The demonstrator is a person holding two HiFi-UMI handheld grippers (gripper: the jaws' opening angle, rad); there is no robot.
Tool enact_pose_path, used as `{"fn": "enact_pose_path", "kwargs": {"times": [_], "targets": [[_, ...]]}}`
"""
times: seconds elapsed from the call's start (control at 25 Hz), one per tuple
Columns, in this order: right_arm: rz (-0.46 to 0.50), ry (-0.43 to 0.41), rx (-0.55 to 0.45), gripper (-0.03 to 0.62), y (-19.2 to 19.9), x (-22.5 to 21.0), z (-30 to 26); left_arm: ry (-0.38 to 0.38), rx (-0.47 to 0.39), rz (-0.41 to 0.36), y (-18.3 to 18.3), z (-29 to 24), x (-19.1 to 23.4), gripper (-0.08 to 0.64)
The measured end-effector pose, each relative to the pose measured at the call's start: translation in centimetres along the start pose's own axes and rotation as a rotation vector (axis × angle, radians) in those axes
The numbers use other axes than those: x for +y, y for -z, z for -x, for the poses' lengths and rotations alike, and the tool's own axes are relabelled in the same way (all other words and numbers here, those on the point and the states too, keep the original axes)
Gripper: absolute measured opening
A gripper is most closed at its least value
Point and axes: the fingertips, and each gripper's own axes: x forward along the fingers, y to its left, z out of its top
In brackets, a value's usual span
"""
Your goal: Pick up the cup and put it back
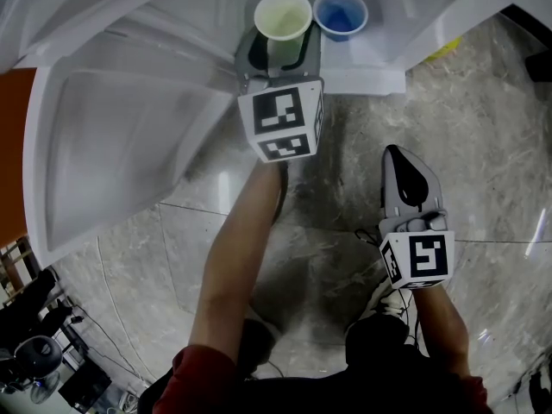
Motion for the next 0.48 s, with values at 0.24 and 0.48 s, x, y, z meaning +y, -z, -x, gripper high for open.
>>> {"fn": "enact_pose_path", "kwargs": {"times": [0.24,0.48], "targets": [[-0.002,-0.003,-0.001,-0.002,0.0,0.0,-0.1,-0.024,0.016,-0.029,0.8,-0.4,0.0,0.279],[-0.010,-0.002,0.005,-0.002,0.1,-0.1,-0.2,-0.043,0.048,-0.039,1.7,-0.5,0.1,0.283]]}}
